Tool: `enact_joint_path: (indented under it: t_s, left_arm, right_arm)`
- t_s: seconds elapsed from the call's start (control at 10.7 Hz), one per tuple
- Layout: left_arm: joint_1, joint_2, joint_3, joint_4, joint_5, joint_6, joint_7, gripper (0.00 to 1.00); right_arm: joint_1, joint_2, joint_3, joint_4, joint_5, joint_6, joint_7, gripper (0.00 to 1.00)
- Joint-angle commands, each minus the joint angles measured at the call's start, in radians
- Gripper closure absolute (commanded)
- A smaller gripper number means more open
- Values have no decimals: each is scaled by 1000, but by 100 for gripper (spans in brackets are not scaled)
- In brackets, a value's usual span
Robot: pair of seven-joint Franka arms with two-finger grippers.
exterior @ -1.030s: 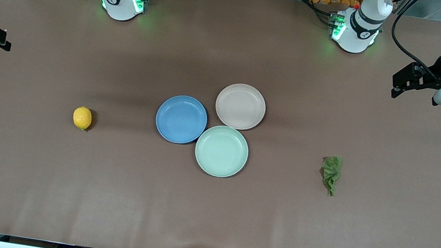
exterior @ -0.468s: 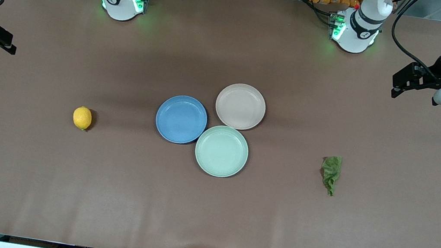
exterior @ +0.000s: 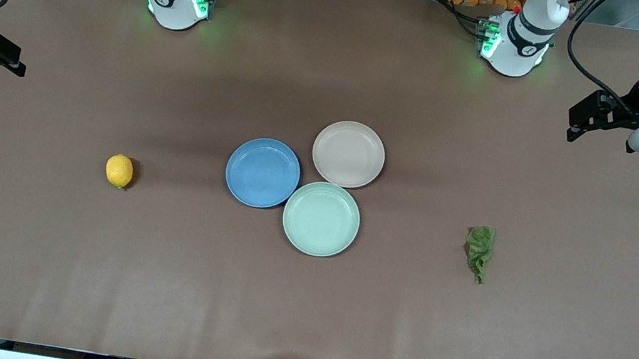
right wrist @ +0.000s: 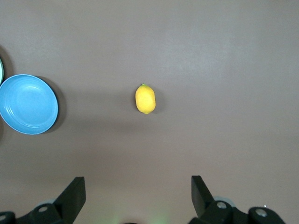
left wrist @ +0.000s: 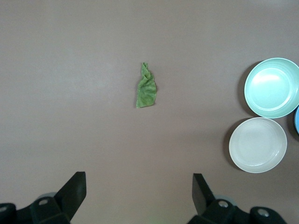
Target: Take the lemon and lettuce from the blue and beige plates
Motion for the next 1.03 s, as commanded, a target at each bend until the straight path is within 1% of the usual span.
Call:
enact_joint_path:
  t_s: [0.0,0.19,0.94]
  left_arm:
    - [3,5,-1,21,-4,-21,28,0]
    - [3,5,-1,21,-2,-21,30,0]
    - [3,6,-1,21,-2,-21,30,0]
  right_arm:
    - [-2,-22,-3,-14,4,-9,14,0]
    - [-4,-10,-1,6,-4,-7,12,0]
    - [-8,-5,0,6,-6,2,12,0]
